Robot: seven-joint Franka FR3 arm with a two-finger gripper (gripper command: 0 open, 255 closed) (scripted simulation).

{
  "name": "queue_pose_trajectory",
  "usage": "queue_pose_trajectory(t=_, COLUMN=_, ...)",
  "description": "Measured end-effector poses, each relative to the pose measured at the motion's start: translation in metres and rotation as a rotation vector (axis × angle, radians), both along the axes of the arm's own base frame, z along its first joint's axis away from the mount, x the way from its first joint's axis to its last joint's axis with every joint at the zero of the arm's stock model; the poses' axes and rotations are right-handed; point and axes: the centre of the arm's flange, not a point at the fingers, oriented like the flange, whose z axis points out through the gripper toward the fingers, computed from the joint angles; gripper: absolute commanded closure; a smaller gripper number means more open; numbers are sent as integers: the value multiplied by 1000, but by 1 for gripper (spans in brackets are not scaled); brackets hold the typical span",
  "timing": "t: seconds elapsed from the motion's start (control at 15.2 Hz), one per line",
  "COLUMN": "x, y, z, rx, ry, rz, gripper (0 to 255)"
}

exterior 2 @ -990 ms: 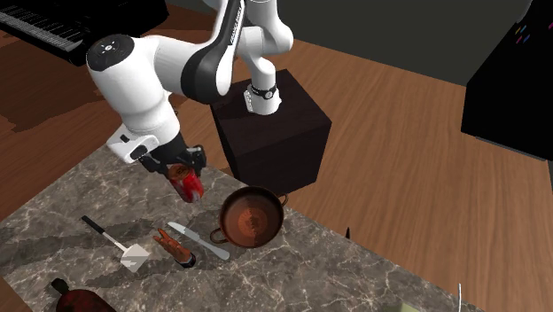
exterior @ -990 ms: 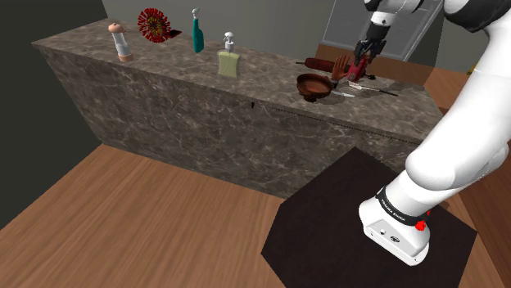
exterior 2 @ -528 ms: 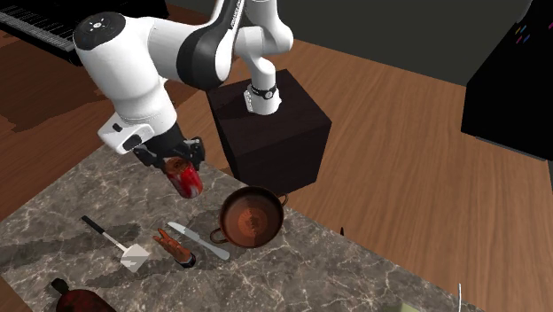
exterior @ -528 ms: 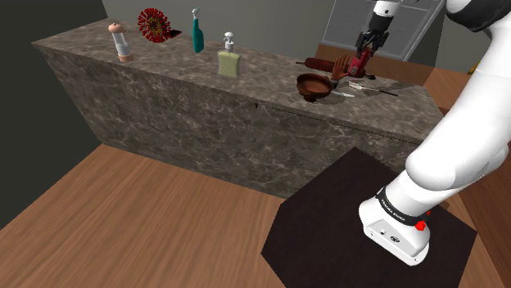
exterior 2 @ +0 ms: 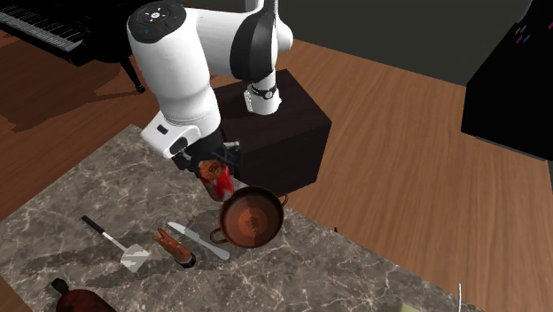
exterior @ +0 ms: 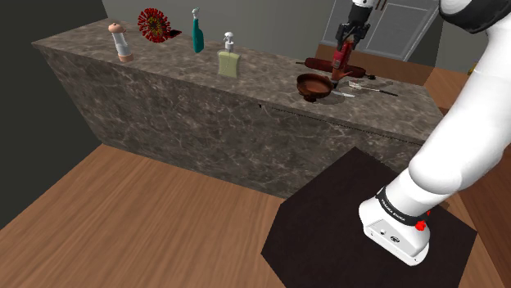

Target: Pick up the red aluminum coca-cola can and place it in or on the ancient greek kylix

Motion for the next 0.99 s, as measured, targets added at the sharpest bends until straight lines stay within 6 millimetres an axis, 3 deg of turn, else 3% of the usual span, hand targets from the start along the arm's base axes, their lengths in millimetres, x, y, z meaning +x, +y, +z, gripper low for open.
queue_pose_trajectory(t=0.33, x=39, y=48, z=5, rx=0, ry=0, rz=0, gripper=255)
queue_pose_trajectory(t=0.99, x=44, y=55, z=-43, rx=0, ry=1, rz=-1, gripper=255)
